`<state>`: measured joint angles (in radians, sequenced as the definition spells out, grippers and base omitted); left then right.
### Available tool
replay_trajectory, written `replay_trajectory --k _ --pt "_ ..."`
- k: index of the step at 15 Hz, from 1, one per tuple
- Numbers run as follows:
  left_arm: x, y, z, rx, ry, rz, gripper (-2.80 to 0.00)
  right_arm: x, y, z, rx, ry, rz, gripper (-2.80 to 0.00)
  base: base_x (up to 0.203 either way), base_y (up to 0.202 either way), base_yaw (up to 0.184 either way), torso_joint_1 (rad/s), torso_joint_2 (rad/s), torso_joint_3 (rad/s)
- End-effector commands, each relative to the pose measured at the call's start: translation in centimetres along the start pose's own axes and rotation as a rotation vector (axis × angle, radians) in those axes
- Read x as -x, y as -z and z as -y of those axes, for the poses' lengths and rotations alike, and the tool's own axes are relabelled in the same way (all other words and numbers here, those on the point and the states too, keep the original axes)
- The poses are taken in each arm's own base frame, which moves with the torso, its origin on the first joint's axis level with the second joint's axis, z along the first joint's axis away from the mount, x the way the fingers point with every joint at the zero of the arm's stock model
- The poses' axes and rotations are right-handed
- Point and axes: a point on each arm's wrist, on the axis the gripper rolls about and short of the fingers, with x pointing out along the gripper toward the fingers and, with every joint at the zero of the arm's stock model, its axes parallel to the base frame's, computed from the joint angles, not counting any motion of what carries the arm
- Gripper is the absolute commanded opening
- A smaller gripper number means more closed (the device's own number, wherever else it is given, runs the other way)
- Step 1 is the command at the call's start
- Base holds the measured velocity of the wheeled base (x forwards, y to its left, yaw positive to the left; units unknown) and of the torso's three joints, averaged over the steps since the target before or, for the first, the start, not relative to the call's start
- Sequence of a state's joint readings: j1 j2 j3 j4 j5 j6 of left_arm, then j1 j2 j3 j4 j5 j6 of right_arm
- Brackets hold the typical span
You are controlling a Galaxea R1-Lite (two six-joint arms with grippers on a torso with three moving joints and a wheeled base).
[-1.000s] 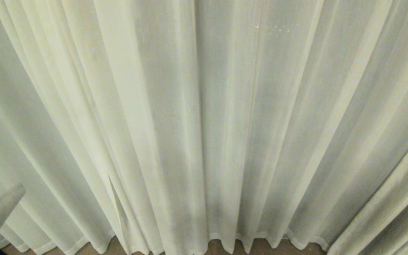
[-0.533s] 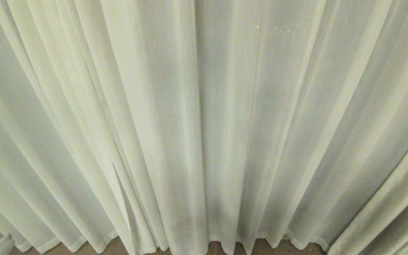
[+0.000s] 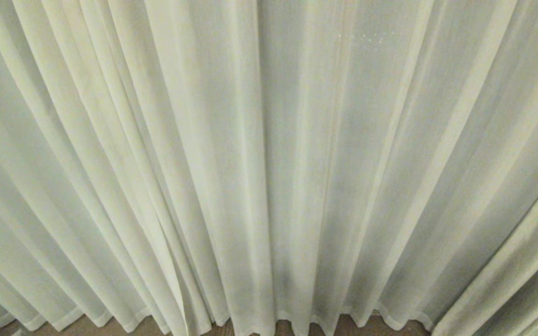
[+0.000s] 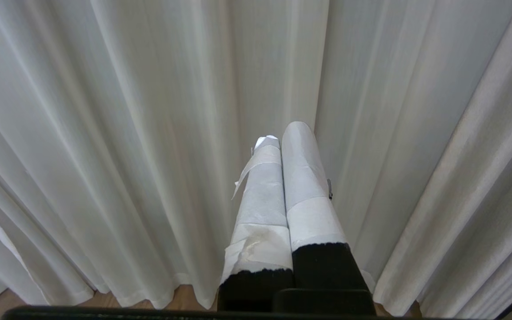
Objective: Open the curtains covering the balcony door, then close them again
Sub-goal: Close the outer curtains on both sides
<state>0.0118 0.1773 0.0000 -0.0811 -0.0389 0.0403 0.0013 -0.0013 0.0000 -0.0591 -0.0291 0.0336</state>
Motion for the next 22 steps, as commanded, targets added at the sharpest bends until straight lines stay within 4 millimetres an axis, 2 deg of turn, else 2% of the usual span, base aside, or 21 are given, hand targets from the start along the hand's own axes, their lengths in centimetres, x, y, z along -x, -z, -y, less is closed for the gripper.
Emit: replay_trajectory --k 1,3,22 --pt "0.79 0.77 -0.01 -0.001 -0.021 0.043 -2.80 -0.01 -0.01 0.00 0.000 0.000 -0.001 -2.80 0.000 0.000 0.000 0.000 0.00 0.000" --pt "1.33 1.19 -0.01 0.003 -0.035 0.093 -2.80 -0.01 -0.01 0.00 0.000 0.000 -0.001 -2.80 0.000 0.000 0.000 0.000 0.00 0.000" --pt "1.37 1.25 -0.02 0.004 -0.037 0.095 -2.80 -0.01 -0.01 0.00 0.000 0.000 -0.001 -2.80 0.000 0.000 0.000 0.000 0.00 0.000"
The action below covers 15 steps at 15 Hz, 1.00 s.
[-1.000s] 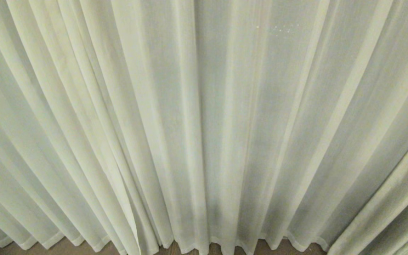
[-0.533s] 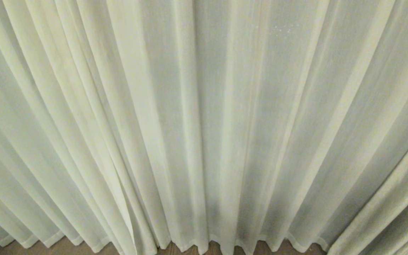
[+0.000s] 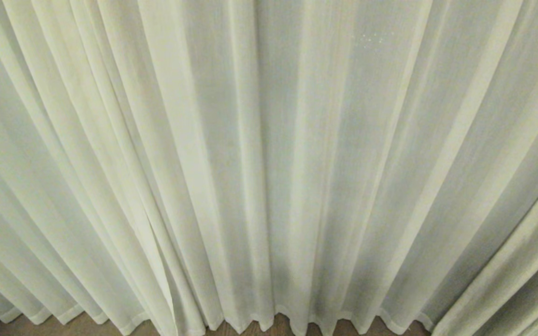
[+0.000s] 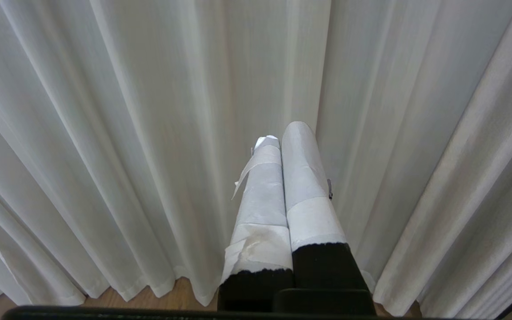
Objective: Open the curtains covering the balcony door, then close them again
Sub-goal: Close the outer curtains on both sides
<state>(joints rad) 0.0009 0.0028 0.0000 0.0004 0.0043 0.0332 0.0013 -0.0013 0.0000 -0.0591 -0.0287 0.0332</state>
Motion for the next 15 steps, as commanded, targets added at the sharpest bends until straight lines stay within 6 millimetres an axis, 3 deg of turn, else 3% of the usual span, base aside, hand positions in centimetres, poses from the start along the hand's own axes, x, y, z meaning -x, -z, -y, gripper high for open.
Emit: replay_trajectory --k 1,15 --pt "0.02 0.00 0.00 -0.002 -0.001 0.003 -2.80 -0.01 -0.01 0.00 -0.001 0.000 -0.001 -2.80 0.000 0.000 0.000 0.000 0.00 0.000" --pt "0.02 0.00 0.00 -0.001 -0.001 0.003 -2.80 -0.01 -0.01 0.00 -0.001 0.000 -0.001 -2.80 0.000 0.000 0.000 0.000 0.00 0.000"
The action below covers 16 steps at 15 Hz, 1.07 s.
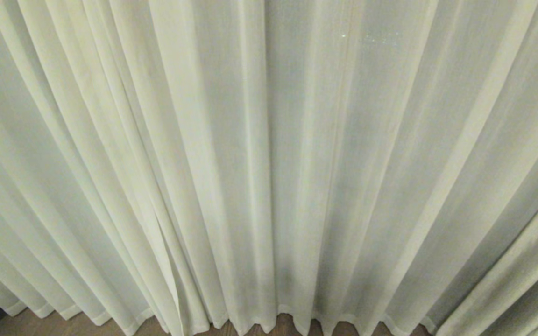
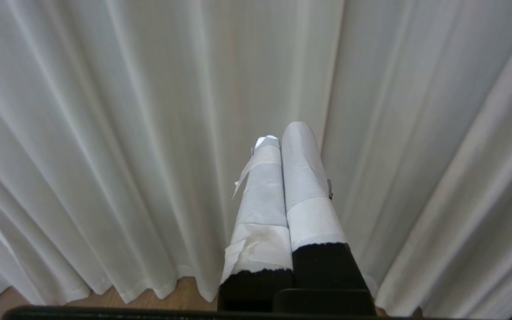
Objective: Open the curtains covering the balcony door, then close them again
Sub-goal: Close the outer curtains on both sides
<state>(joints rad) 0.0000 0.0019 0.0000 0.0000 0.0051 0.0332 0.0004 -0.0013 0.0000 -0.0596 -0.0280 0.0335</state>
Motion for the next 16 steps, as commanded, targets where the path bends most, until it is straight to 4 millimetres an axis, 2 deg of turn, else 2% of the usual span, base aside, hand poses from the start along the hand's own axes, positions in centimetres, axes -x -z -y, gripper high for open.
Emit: replay_trajectory --k 1,16 --pt "0.01 0.00 0.00 -0.002 -0.001 0.002 -2.80 -0.01 -0.01 0.00 0.000 0.000 -0.001 -2.80 0.001 -0.101 0.008 -0.002 0.01 0.002" --pt "0.01 0.00 0.03 -0.007 0.010 0.002 -2.80 -0.01 -0.01 0.00 0.000 0.000 -0.001 -2.80 0.000 -0.185 0.003 0.001 0.00 0.003"
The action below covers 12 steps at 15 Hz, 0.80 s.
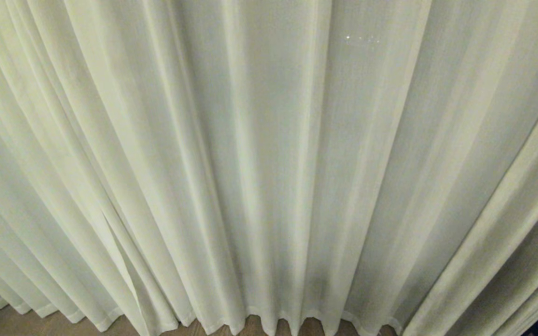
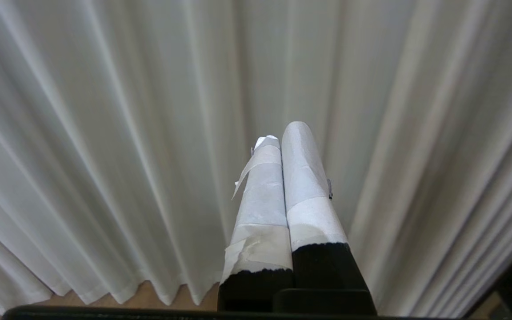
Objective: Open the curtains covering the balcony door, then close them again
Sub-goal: Close the outer curtains on both sides
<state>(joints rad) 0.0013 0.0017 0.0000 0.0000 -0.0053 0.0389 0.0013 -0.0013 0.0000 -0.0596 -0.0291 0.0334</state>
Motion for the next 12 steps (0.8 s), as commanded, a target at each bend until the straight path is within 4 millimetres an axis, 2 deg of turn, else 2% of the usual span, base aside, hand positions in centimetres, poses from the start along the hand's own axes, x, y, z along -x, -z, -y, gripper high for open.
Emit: replay_trajectory --k 1,9,12 --pt "0.01 0.00 0.00 -0.001 0.000 0.002 -2.80 -0.01 0.00 0.00 0.000 0.000 -0.001 -2.80 0.000 -0.189 0.003 0.002 0.00 0.000" --pt "0.01 -0.01 0.00 -0.045 0.001 0.003 -2.80 -0.01 0.00 0.00 0.000 0.000 -0.001 -2.80 0.000 -0.193 0.000 0.005 0.00 0.000" --pt "0.01 0.02 -0.01 -0.004 -0.007 0.000 -2.80 -0.01 0.00 0.00 0.000 0.000 -0.001 -2.80 0.000 -0.181 0.001 -0.006 0.00 0.004"
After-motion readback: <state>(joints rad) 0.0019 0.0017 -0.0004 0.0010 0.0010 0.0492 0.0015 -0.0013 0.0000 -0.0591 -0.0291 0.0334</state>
